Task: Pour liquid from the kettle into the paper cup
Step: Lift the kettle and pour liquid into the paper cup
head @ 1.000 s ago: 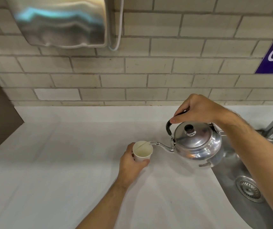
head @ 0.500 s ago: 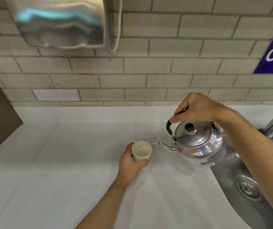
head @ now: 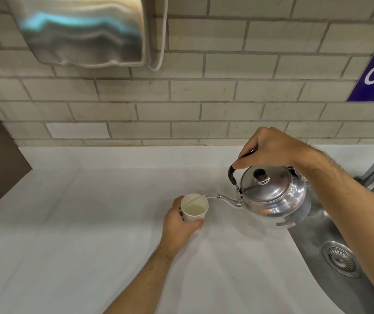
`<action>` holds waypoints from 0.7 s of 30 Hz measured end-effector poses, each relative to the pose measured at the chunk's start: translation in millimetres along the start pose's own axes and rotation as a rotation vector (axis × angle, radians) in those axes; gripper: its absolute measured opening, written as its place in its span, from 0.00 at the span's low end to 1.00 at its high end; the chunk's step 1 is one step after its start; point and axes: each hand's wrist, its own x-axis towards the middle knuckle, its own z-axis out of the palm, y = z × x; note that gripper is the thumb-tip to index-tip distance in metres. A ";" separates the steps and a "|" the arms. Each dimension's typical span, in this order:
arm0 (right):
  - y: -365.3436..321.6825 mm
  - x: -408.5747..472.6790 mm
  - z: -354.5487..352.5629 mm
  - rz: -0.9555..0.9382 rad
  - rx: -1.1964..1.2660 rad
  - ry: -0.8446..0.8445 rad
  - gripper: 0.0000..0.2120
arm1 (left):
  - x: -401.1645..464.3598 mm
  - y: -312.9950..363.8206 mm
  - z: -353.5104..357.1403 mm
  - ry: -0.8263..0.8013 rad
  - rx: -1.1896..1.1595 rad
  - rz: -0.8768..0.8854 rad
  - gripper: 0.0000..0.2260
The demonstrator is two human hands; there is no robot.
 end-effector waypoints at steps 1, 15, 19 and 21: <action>0.2 0.3 0.6 0.001 0.001 0.001 0.06 | 0.0 -0.2 0.0 0.002 -0.001 -0.001 0.26; 7.0 -1.1 9.1 0.028 0.156 -0.018 0.07 | 1.5 0.8 -0.7 -0.002 0.001 -0.014 0.26; 17.2 -4.6 16.0 0.043 0.274 -0.015 0.05 | 1.8 1.6 -1.2 -0.007 -0.016 -0.033 0.27; 24.8 -6.1 20.1 0.059 0.349 -0.007 0.05 | 1.8 2.3 -1.3 -0.003 -0.033 -0.045 0.27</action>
